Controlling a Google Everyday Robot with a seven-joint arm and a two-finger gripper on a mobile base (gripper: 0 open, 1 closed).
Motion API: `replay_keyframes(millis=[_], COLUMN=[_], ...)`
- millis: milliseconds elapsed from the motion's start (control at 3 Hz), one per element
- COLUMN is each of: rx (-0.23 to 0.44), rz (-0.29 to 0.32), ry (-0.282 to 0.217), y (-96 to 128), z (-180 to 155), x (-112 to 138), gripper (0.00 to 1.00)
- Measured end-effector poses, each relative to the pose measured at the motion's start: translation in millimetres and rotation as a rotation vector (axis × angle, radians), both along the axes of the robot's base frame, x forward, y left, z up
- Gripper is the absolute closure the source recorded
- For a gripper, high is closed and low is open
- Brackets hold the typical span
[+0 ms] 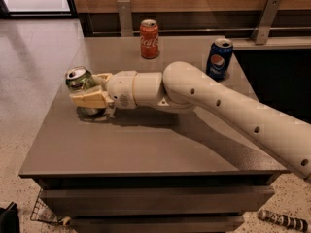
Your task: Place green can upright
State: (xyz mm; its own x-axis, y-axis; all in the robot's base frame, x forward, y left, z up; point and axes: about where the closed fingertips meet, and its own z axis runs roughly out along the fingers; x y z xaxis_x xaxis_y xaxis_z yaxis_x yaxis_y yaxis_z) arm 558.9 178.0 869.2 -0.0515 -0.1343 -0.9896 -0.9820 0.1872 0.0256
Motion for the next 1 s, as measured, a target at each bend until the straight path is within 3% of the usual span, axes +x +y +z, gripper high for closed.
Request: replay_keyframes(millis=[333, 667, 1000], rx=[0.000, 0.000, 0.000], rz=[0.005, 0.009, 0.015], ry=[0.000, -0.001, -0.001], y=[2.5, 4.4, 7.6], z=[0.2, 0.5, 1.0], x=[-1.5, -2.6, -4.6], gripper=[0.54, 0.30, 0.00])
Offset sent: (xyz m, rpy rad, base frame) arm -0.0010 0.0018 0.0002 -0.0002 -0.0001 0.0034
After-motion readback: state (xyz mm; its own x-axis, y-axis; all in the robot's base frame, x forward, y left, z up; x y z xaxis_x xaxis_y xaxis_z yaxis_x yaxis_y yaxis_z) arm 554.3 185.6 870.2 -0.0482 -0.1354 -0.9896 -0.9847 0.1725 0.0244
